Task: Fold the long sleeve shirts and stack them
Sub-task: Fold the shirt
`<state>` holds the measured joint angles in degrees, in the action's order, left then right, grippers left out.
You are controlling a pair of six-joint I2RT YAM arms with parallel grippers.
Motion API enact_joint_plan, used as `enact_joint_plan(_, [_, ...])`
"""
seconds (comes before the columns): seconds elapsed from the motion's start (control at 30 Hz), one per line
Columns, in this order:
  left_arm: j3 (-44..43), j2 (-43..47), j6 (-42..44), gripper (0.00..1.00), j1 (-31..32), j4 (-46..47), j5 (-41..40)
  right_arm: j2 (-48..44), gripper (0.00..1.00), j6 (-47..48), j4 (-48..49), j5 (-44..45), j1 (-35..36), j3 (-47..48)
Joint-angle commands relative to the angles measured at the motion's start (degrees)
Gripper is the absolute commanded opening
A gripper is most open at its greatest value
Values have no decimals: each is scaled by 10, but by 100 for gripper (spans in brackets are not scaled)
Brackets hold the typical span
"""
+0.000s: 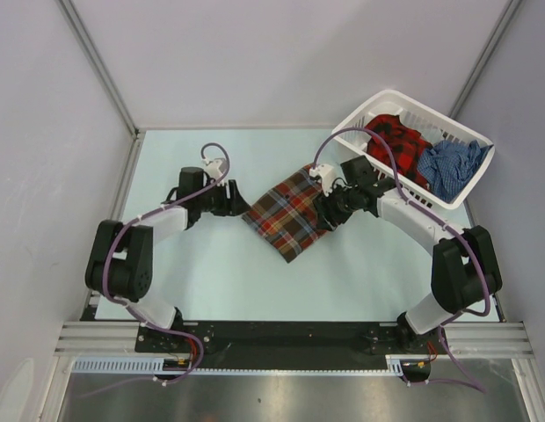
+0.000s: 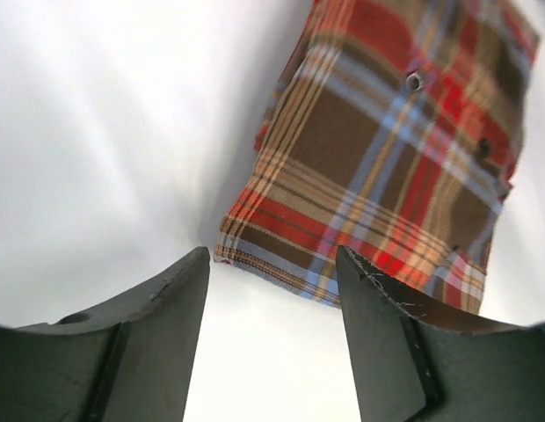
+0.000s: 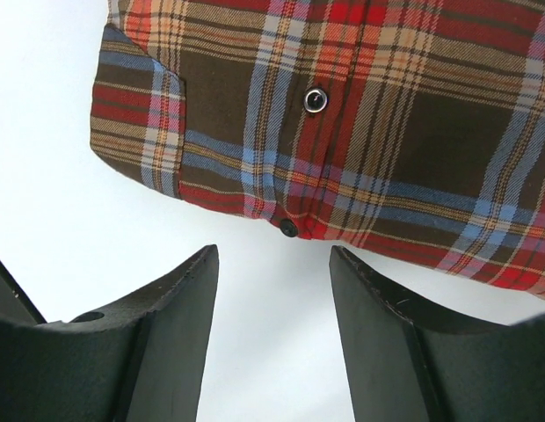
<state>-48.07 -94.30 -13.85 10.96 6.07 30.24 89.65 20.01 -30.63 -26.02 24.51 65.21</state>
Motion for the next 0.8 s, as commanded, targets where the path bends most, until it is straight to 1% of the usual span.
enact_joint_plan(0.0, [-17,26,47,68,3,-23,-6,-5,59,12,15,-3,-3,0])
enact_joint_plan(0.07, [-38,-1,49,71,13,-46,-5,-4,59,11,18,-4,-11,0])
enact_joint_plan(0.13, [-61,-41,44,71,20,-56,1,-5,60,11,16,-7,-17,3])
enact_joint_plan(0.23, [-83,-80,43,71,28,-77,-1,-15,65,18,8,-5,-26,2])
enact_joint_plan(0.27, [-90,-87,42,68,28,-77,1,-17,68,20,6,-4,-29,1])
enact_joint_plan(0.3, [-95,-100,43,64,29,-79,3,-21,68,21,2,-4,-34,0])
enact_joint_plan(0.33, [-99,-105,44,58,31,-83,10,-23,68,23,0,-9,-36,-3])
enact_joint_plan(0.37, [-110,-108,46,41,31,-85,20,-23,68,28,-1,-11,-39,-5])
enact_joint_plan(0.4, [-117,-109,48,32,31,-87,26,-23,68,31,-2,-10,-39,-8])
enact_joint_plan(0.43, [-122,-107,50,16,31,-85,33,-23,68,33,-2,-5,-40,-11])
enact_joint_plan(0.5, [-143,-99,51,2,35,-86,56,-21,68,37,-2,-3,-45,-12])
enact_joint_plan(0.53, [-150,-94,54,0,35,-84,55,-17,68,39,-2,-4,-47,-11])
enact_joint_plan(0.63, [-177,-90,57,0,36,-70,35,-8,68,47,0,2,-59,-4])
enact_joint_plan(0.67, [-183,-93,57,0,36,-66,17,-4,68,48,8,4,-61,-3])
enact_joint_plan(0.73, [-199,-131,59,0,37,-74,4,3,67,50,22,19,-72,1])
enact_joint_plan(0.77, [-220,-149,61,0,38,-80,-3,17,66,51,41,26,-75,3])
